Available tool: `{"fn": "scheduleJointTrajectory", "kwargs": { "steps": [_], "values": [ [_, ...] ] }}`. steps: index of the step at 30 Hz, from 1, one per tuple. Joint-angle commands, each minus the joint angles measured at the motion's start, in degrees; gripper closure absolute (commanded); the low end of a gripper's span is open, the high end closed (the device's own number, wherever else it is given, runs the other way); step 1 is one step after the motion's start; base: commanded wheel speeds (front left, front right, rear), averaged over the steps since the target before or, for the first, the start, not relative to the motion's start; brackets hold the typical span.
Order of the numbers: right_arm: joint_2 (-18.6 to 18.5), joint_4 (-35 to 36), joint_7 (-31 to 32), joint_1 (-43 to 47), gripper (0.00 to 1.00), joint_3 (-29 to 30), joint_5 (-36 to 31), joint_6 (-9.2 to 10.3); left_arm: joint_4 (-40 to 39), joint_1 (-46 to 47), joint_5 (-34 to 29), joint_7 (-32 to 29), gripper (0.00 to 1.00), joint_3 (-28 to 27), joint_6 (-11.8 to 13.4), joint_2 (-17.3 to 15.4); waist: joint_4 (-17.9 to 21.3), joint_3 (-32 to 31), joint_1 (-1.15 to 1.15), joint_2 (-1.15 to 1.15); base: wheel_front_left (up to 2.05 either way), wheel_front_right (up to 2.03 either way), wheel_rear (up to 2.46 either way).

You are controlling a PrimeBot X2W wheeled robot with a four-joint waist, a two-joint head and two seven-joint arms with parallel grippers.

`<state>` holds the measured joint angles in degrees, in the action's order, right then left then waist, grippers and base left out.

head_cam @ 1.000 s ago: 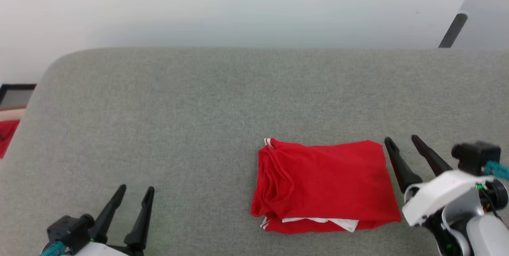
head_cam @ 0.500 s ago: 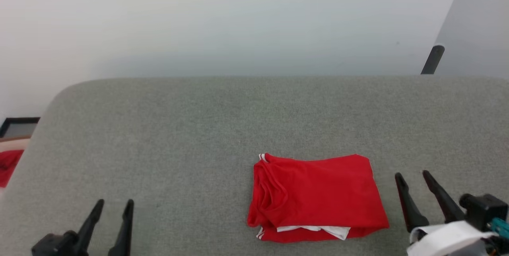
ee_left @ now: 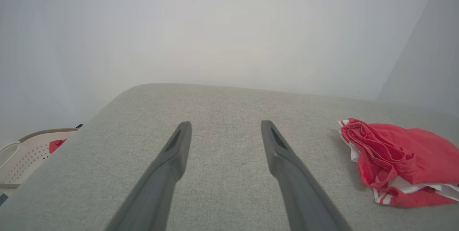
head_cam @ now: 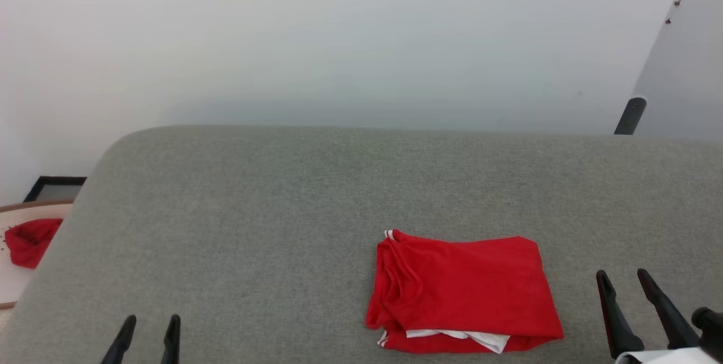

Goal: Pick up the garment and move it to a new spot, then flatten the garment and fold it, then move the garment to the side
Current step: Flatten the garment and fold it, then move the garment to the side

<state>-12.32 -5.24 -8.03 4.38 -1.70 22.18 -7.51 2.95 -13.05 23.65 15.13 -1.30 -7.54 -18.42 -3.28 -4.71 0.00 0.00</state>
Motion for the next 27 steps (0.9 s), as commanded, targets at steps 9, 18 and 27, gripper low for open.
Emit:
{"fn": "scheduleJointTrajectory", "kwargs": {
  "steps": [9, 18, 27],
  "values": [
    [0.4, 4.31, 1.31, 4.43, 0.0, 3.09, -0.24, 0.05, -3.01, -3.52, -0.06, -0.04, 0.0, 0.17, 0.11, -0.49, -1.08, -0.99, 0.0, 0.0, 0.0, 0.0, 0.0],
    [1.17, 6.92, 2.14, 6.76, 0.0, 4.54, -0.44, 0.05, -3.32, -4.62, 0.38, -0.04, 0.0, 0.48, 0.11, -0.42, -1.26, -0.96, 0.0, 0.0, 0.0, 0.0, 0.0],
    [1.5, 6.44, 8.63, 3.16, 0.0, 3.4, -1.0, 0.05, -4.24, -3.36, 0.56, -0.04, 0.0, 0.31, 0.11, -0.4, -2.17, 0.35, 0.0, 0.0, 0.0, 0.0, 0.0]
  ]
}}
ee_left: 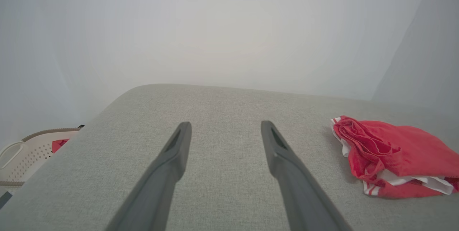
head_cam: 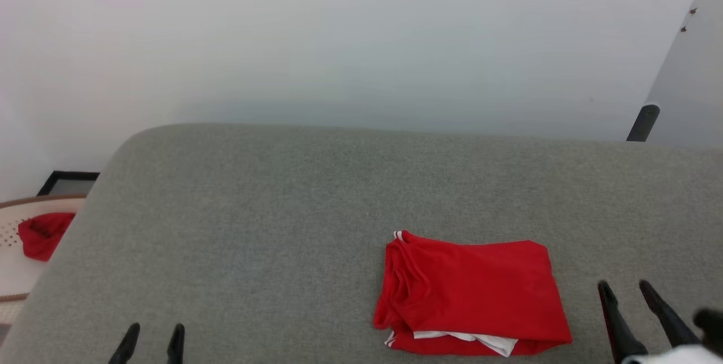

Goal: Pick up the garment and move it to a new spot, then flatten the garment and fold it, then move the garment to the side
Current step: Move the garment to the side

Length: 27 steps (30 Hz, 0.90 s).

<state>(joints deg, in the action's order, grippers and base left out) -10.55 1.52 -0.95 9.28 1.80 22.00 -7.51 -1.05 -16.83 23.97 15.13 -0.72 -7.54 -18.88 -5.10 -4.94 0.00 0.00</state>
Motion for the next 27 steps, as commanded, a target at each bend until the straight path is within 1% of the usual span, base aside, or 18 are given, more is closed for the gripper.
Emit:
{"fn": "scheduleJointTrajectory", "kwargs": {
  "steps": [1, 4, 6, 10, 13, 18, 19, 21, 23, 27],
  "values": [
    [-0.36, -0.72, 3.79, -3.0, 0.0, -0.26, -0.96, 0.05, -0.34, 0.53, 0.46, -0.04, 0.0, -0.39, 0.11, 0.2, -0.46, 0.95, 0.0, 0.0, 0.0, 0.0, 0.0],
    [-1.05, -2.62, 13.6, -7.76, 0.0, -1.96, -2.79, 0.05, -0.51, 0.78, 1.31, -0.04, 0.0, -0.71, 0.11, 0.18, -0.67, 2.49, 0.0, 0.0, 0.0, 0.0, 0.0],
    [-1.19, -4.27, 21.56, -11.04, 0.0, -3.69, -3.14, 0.05, -0.46, 1.12, 1.79, -0.04, 0.0, -0.25, 0.11, -0.19, -0.93, 3.53, 0.0, 0.0, 0.0, 0.0, 0.0],
    [-1.17, -6.57, 36.93, -17.18, 0.0, -5.44, -1.46, 0.05, -0.42, 3.24, 3.06, -0.04, 0.0, 0.65, 0.11, -1.08, -2.1, 6.5, 0.0, 0.0, 0.0, 0.0, 0.0],
    [-2.24, -5.93, 45.93, -20.58, 0.0, -5.03, -2.43, 0.05, -0.64, 5.17, 4.38, -0.04, 0.0, 1.42, 0.11, -1.76, -3.33, 9.03, 0.0, 0.0, 0.0, 0.0, 0.0],
    [0.73, -2.96, 57.01, -22.01, 0.0, 0.91, -6.13, 0.05, -0.83, 8.1, 6.54, -0.04, 0.0, 2.18, 0.1, -3.01, -4.75, 12.72, 0.0, 0.0, 0.0, 0.0, 0.0],
    [0.73, -2.96, 57.01, -22.01, 0.0, 0.91, -6.13, 0.05, -0.83, 8.1, 6.54, -0.04, 0.0, 2.18, 0.1, -3.01, -4.75, 12.72, 0.0, 0.0, 0.0, 0.0, 0.0],
    [2.23, -1.13, 60.76, -21.56, 0.0, 2.36, -7.78, 0.05, -0.77, 8.98, 7.26, -0.04, 0.0, 2.4, 0.11, -3.57, -5.04, 14.15, 0.0, 0.0, 0.0, 0.0, 0.0],
    [3.66, 0.4, 62.83, -21.18, 0.0, 3.76, -9.44, 0.05, -0.63, 9.98, 7.91, -0.04, 0.0, 2.71, 0.11, -4.09, -5.21, 15.49, 0.0, 0.0, 0.0, 0.0, 0.0],
    [5.9, 1.37, 63.93, -20.47, 0.0, 4.74, -12.37, 0.05, -0.51, 11.99, 9.02, -0.04, 0.0, 3.38, 0.11, -4.93, -5.3, 17.83, 0.0, 0.0, 0.0, 0.0, 0.0]
  ]
}}
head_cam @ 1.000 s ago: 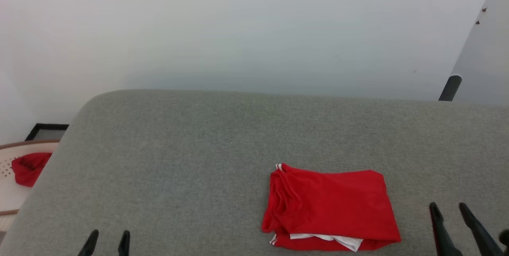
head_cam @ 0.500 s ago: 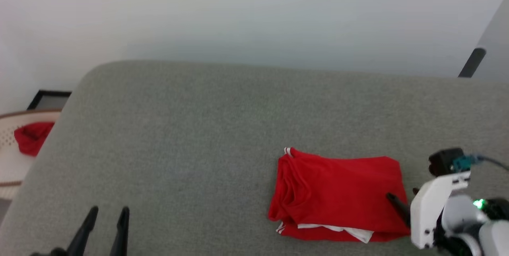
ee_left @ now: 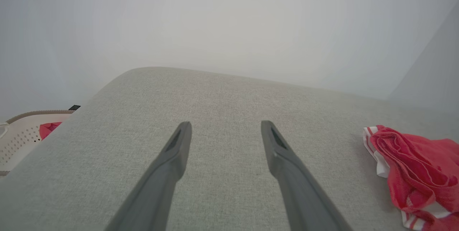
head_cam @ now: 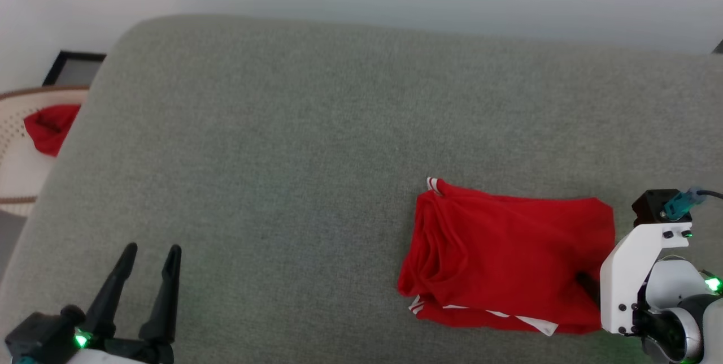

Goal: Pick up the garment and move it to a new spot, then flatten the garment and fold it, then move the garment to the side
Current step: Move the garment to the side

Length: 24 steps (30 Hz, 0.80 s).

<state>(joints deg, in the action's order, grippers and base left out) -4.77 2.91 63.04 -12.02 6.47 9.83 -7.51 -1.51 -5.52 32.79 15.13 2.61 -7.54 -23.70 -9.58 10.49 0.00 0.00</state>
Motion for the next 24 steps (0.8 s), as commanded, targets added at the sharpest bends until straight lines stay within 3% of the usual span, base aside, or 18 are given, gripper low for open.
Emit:
{"fn": "scheduleJointTrajectory", "kwargs": {
  "steps": [1, 4, 5, 7, 8, 15, 24],
  "values": [
    [0.56, -0.18, -0.12, 0.89, 0.0, 0.1, -0.71, 0.05, -0.07, 1.12, 0.57, -0.04, 0.0, 0.21, 0.11, -0.36, -0.8, 2.94, 0.0, 0.0, 0.0, 0.0, 0.0],
    [1.33, -0.95, -1.28, 0.66, 0.0, 0.55, -2.07, 0.05, 0.04, 2.27, 1.14, -0.04, 0.0, 0.86, 0.11, -1.01, -0.78, 4.11, 0.0, 0.0, 0.0, 0.0, 0.0],
    [1.53, -1.39, -1.66, 0.64, 0.22, 0.5, -2.26, 0.05, 0.09, 2.56, 1.31, -0.04, 0.0, 1.0, 0.11, -1.27, -0.71, 4.47, 0.0, 0.0, 0.0, 0.0, 0.0],
    [1.82, -2.08, -3.09, 0.56, 0.85, 0.26, -2.33, 0.05, 0.29, 3.11, 1.61, -0.04, 0.0, 1.22, 0.11, -1.58, -0.54, 4.84, 0.0, 0.0, 0.0, 0.0, 0.0],
    [1.88, -2.45, -3.79, 0.47, 1.0, 0.17, -2.18, 0.05, 0.39, 3.24, 1.58, -0.04, 0.0, 1.26, 0.1, -1.76, -0.33, 4.94, 0.0, 0.0, 0.0, 0.0, 0.0],
    [1.71, -2.15, -11.38, 0.2, 1.0, 0.87, 2.1, 0.07, -0.13, 3.15, 0.9, -0.04, 0.0, 1.21, 0.11, -2.67, 2.37, 4.28, 0.0, 0.0, 0.0, 0.0, 0.0],
    [1.87, 3.07, -19.9, 2.62, 1.0, 5.6, 5.73, 0.06, -5.12, 2.4, 0.13, -0.04, 0.0, 1.11, 0.1, -5.87, 10.79, 5.37, 0.0, 0.0, 0.0, 0.0, 0.0]
  ]
}}
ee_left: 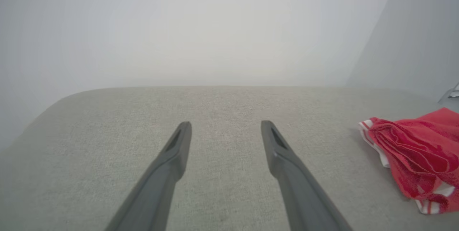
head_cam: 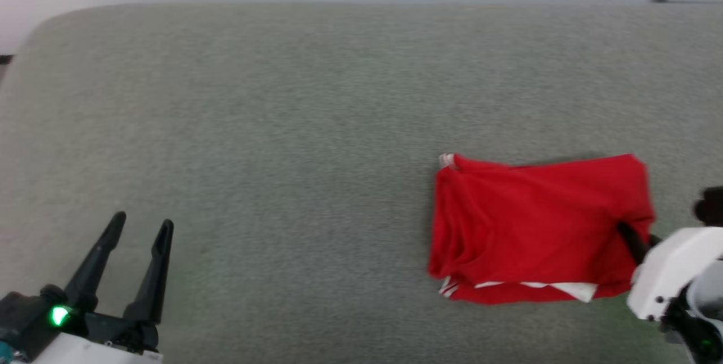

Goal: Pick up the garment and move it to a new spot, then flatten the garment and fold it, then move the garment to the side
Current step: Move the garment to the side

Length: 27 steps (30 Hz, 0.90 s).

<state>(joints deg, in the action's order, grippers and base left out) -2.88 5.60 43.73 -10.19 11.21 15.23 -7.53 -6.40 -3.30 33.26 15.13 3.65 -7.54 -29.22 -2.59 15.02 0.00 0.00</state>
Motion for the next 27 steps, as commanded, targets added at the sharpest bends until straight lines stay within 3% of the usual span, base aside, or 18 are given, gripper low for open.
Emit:
{"fn": "scheduleJointTrajectory", "kwargs": {
  "steps": [1, 14, 27],
  "values": [
    [-0.06, 1.03, -1.42, 1.06, 1.0, 1.81, 0.52, 0.09, -0.79, 0.26, -0.44, -0.04, 0.0, 0.05, 0.11, -0.92, 4.91, 1.13, 0.0, 0.0, 0.0, 0.0, 0.0],
    [0.03, 3.91, -11.56, 1.42, 1.0, 13.2, -1.16, 0.08, -8.13, 4.59, -0.16, -0.04, 0.0, 1.46, 0.11, -10.68, 16.56, 8.31, 0.0, 0.0, 0.0, 0.0, 0.0],
    [0.02, 2.52, -21.73, -13.06, 1.0, 19.47, -9.68, 0.08, -14.45, 8.11, 1.88, -0.04, 0.0, -1.9, 0.11, -22.16, 19.88, 18.48, 0.0, 0.0, 0.0, 0.0, 0.0]
  ]
}}
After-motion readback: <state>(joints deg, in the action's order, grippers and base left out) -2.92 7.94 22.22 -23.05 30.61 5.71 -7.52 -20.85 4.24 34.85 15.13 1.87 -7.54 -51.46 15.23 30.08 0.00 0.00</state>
